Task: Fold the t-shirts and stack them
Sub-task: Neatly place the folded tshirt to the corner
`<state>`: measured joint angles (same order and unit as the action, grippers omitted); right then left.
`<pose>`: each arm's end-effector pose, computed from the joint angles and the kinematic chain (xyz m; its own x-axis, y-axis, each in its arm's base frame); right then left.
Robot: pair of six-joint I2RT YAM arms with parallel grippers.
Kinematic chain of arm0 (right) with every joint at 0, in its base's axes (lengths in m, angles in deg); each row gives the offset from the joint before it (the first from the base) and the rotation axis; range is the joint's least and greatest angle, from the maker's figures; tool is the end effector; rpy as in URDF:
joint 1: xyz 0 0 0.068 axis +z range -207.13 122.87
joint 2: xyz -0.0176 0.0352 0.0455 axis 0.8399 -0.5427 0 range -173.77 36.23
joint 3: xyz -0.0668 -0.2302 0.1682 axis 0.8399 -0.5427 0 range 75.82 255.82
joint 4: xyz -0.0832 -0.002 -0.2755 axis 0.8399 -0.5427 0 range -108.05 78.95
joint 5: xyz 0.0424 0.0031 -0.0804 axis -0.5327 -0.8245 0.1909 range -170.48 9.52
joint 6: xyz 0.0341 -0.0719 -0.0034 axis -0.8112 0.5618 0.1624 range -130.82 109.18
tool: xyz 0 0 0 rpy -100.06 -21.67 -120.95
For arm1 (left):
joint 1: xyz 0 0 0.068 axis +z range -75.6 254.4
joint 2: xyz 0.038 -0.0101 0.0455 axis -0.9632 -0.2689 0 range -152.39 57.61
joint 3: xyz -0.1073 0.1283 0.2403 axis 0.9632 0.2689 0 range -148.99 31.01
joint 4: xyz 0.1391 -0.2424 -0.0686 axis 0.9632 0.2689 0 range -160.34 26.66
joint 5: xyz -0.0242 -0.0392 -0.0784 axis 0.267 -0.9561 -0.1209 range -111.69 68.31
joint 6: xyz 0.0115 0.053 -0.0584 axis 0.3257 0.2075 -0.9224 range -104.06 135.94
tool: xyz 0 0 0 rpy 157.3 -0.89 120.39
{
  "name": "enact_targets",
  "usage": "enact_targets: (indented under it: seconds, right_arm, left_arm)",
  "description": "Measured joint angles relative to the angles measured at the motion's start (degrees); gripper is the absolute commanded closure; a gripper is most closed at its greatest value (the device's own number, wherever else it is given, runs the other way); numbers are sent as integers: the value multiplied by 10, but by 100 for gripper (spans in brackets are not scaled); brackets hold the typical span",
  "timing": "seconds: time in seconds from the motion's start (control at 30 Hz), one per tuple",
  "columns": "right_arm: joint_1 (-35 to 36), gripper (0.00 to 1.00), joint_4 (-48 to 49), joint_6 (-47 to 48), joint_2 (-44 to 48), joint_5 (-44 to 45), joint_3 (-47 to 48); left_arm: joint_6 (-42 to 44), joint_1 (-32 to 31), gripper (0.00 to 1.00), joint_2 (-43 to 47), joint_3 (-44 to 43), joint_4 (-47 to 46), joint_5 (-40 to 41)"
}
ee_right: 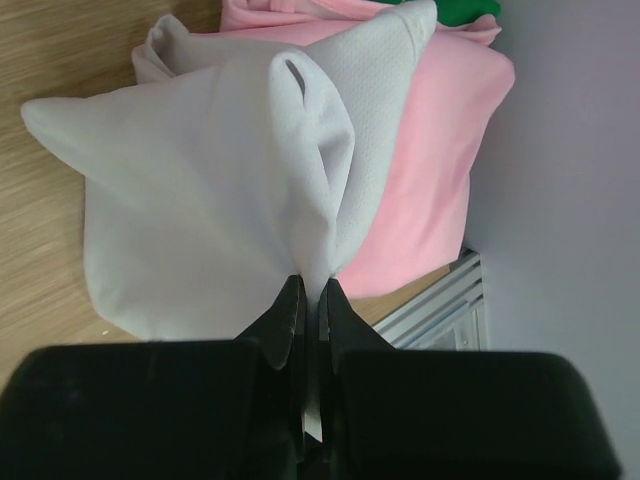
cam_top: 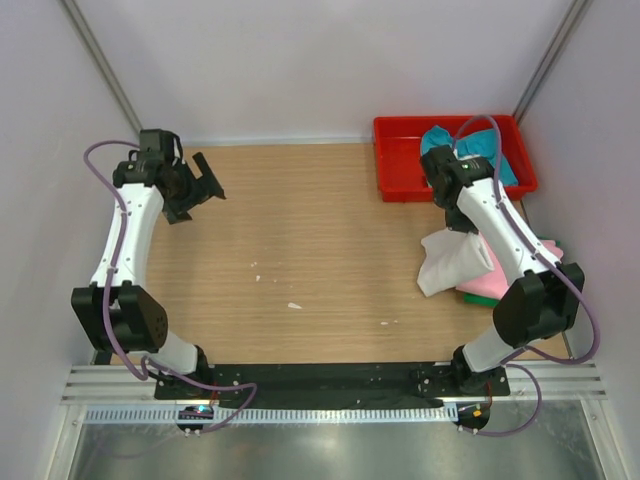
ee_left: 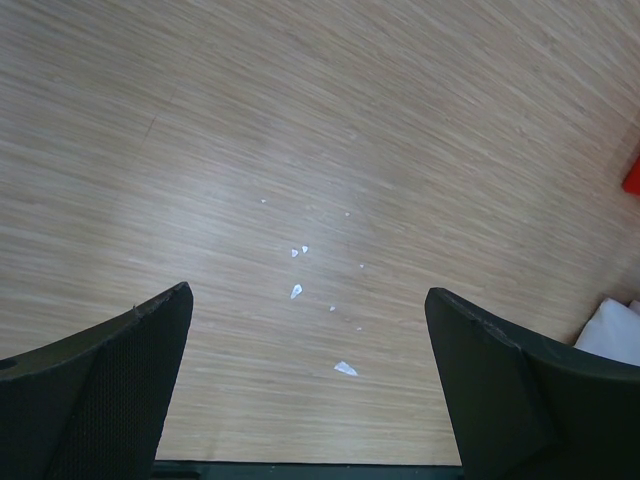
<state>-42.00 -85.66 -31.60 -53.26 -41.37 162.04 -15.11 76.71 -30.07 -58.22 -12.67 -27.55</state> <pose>0.3203 0.0417 0.3180 -0.9090 0.0393 -0.4150 0.2649 0.8231 -0.5023 0.3589 0.0074 0.3470 -0.7194 -0.5426 -0.4337 -0.4135 0.8362 -0.3603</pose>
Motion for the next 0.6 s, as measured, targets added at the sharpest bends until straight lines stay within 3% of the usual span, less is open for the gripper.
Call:
enact_targets:
  seconds: [0.23,0.6]
  right_arm:
    - [-42,99,-13,32,0,2,39]
    - [-51,99,-18,65,35,8,57]
  left_arm:
    - [0,0,0,-2,8,-1,-4]
    - [0,0,0,-9,10,-2,-9]
